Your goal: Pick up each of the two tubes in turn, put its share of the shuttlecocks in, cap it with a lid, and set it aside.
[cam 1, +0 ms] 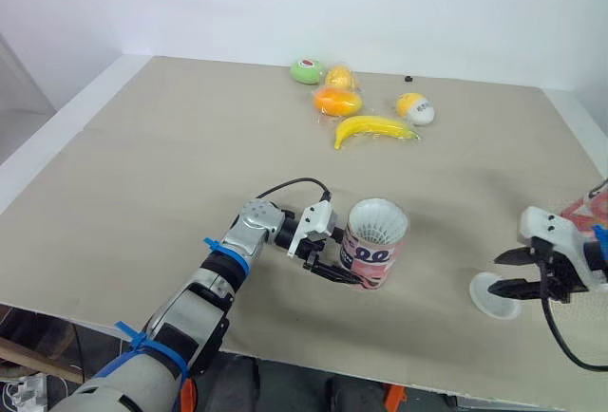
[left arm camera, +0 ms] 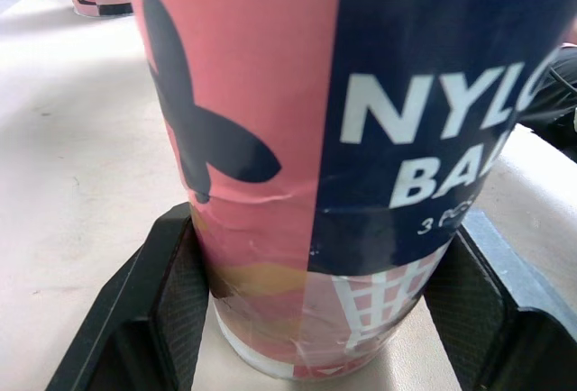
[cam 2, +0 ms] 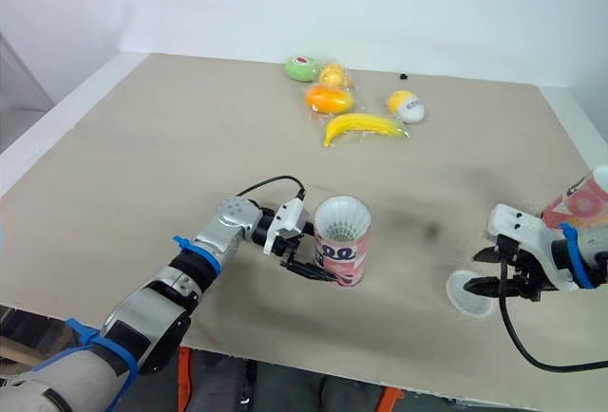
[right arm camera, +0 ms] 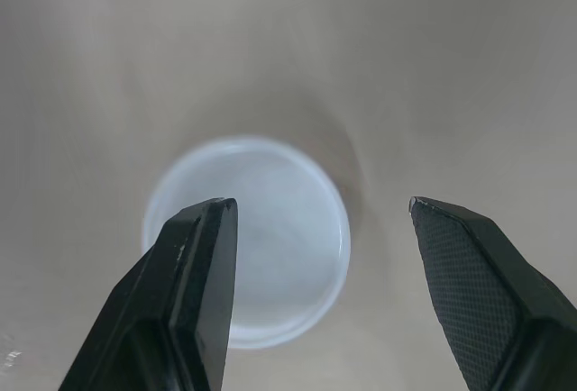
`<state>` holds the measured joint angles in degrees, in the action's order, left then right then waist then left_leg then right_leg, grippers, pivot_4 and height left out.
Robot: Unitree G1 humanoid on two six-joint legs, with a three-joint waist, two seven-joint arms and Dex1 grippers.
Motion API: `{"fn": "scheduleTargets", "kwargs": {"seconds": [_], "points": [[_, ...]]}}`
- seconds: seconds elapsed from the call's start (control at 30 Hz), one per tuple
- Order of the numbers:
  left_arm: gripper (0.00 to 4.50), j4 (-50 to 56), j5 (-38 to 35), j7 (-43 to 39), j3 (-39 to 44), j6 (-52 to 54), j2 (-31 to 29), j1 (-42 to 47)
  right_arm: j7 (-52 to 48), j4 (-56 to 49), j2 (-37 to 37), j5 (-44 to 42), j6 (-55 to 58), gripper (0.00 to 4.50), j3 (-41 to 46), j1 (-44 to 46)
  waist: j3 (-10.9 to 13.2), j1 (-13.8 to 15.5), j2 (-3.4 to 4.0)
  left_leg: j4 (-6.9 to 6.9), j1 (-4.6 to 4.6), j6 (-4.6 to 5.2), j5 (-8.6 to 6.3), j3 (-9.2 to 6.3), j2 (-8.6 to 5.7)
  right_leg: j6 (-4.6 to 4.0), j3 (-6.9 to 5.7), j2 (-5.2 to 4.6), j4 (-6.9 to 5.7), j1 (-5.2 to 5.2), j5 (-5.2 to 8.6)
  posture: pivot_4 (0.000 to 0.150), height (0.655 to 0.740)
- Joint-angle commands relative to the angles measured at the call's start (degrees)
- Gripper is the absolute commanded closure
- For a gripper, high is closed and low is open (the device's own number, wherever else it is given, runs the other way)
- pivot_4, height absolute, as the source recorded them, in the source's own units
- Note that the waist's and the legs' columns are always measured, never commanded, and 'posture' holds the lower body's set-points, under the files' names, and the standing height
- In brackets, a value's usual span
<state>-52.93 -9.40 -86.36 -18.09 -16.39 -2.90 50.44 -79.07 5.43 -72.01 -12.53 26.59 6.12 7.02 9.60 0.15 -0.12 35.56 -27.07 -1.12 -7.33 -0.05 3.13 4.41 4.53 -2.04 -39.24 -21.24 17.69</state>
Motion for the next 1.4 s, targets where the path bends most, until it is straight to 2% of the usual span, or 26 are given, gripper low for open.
{"fn": "scheduleTargets", "kwargs": {"seconds": [0.03,0.2,0.23,0.33,0.43,0.47,0.63,0.77,0.87,1.0,1.07,1.13,1.23,1.4], "points": [[1.36,-0.55,2.53,0.41,-0.45,-0.57,-0.15,-0.6,1.12,1.51,0.14,1.52,-1.66,1.19,-1.06,0.7,0.0,0.0,0.0,0.0,0.0,0.0,0.01,0.0,0.0,0.0,0.0,0.0,0.0,0.0,-0.01,0.15,0.7179],[1.36,-1.01,2.96,0.28,-0.28,-0.39,-0.24,-0.08,0.16,1.07,-0.1,0.97,-0.94,1.19,-1.83,-0.16,0.0,-0.01,0.0,0.0,0.03,-0.01,0.02,-0.02,0.0,0.0,-0.01,0.01,0.0,0.02,-0.01,0.15,0.7179],[1.36,-1.14,3.13,0.26,-0.38,-0.28,-0.19,-0.02,0.05,1.17,-0.11,0.96,-1.01,1.73,-1.84,-0.31,0.0,-0.02,0.0,0.0,0.03,-0.01,0.03,-0.02,0.0,0.0,0.0,0.01,0.0,0.03,-0.02,0.15,0.7179],[1.36,-1.2,3.44,-0.43,-0.91,1.05,-0.17,-0.13,-0.83,-0.05,-0.7,0.21,-0.58,2.85,-1.04,-2.02,-0.01,-0.01,0.0,0.0,0.03,-0.01,0.03,-0.03,0.0,0.0,-0.01,0.02,0.0,0.03,-0.02,0.15,0.7179],[1.36,-1.42,4.32,-1.53,-2.01,1.96,-0.68,-0.42,-0.65,-1.98,-1.07,-0.45,-0.1,4.29,-0.04,-3.0,-0.02,-0.01,-0.02,-0.03,0.04,-0.01,0.03,-0.06,0.01,0.0,-0.03,0.03,0.0,0.05,0.0,0.15,0.7179],[1.36,-1.42,4.5,-1.78,-2.19,1.96,-0.78,-0.51,-0.55,-2.33,-1.13,-0.57,-0.02,4.44,0.14,-3.19,-0.02,-0.02,-0.02,-0.03,0.05,-0.01,0.03,-0.07,0.01,-0.01,-0.03,0.04,0.0,0.06,0.0,0.15,0.7179],[1.36,-1.53,5.31,-2.29,-2.77,3.78,-0.93,-0.31,1.78,-10.08,-0.81,-3.06,1.86,4.44,3.83,-2.58,-0.03,-0.04,0.0,-0.03,0.15,-0.01,0.03,-0.09,0.01,-0.01,-0.04,0.05,0.0,0.14,0.0,0.15,0.7179],[1.36,-1.77,6.55,-3.49,-3.63,5.0,-1.46,0.19,1.83,-18.17,-1.85,-7.52,4.73,4.44,5.7,3.48,-0.12,-0.85,0.16,-0.05,0.19,-0.03,0.04,-0.11,0.01,0.02,-0.02,0.06,0.0,0.15,0.01,0.15,0.7179],[1.36,-1.9,6.63,-4.4,-3.36,5.95,-1.68,0.59,1.59,-23.07,-2.37,-12.11,8.47,4.44,4.06,14.51,-0.1,-1.2,0.09,-0.05,0.24,-0.03,0.04,-0.22,0.01,0.01,-0.11,0.07,0.01,0.25,0.03,0.15,0.7179],[1.36,-2.43,6.91,-4.45,-3.2,5.73,-1.71,1.05,-0.39,-24.36,-2.4,-13.42,9.46,4.44,-1.28,29.57,-0.1,-1.37,0.06,-0.15,0.24,-0.03,0.04,-0.2,0.01,-0.06,-0.09,0.05,0.05,0.22,0.03,0.15,0.7179],[1.36,-2.63,6.94,-4.61,-3.13,5.85,-1.66,1.35,-3.2,-22.58,0.08,-12.58,9.09,4.44,-6.28,41.99,-0.08,-1.37,-0.02,-0.18,0.25,-0.03,0.04,-0.28,0.02,-0.15,-0.2,0.06,0.06,0.23,0.08,0.15,0.7179],[1.36,-2.8,7.01,-4.7,-3.03,5.9,-1.59,1.52,-5.82,-20.91,2.3,-12.13,9.45,4.44,-10.45,50.22,-0.08,-1.4,-0.03,-0.22,0.24,-0.05,0.03,-0.24,0.03,-0.19,-0.18,0.05,0.08,0.16,0.11,0.15,0.7179],[1.36,-3.04,7.14,-4.85,-2.82,5.96,-1.48,1.75,-9.19,-20.11,4.98,-11.68,9.82,4.44,-15.04,55.95,-0.07,-1.35,-0.13,-0.23,0.24,-0.07,0.02,-0.28,0.06,-0.24,-0.24,0.06,0.08,0.12,0.14,0.15,0.7179],[1.36,-3.08,7.15,-4.8,-2.5,6.25,-1.33,2.03,-11.73,-20.23,8.4,-7.94,8.09,4.44,-22.15,57.26,-0.06,-1.29,-0.19,-0.22,0.2,-0.08,0.0,-0.32,0.06,-0.27,-0.3,0.05,0.06,0.06,0.17,0.15,0.7179]]}}
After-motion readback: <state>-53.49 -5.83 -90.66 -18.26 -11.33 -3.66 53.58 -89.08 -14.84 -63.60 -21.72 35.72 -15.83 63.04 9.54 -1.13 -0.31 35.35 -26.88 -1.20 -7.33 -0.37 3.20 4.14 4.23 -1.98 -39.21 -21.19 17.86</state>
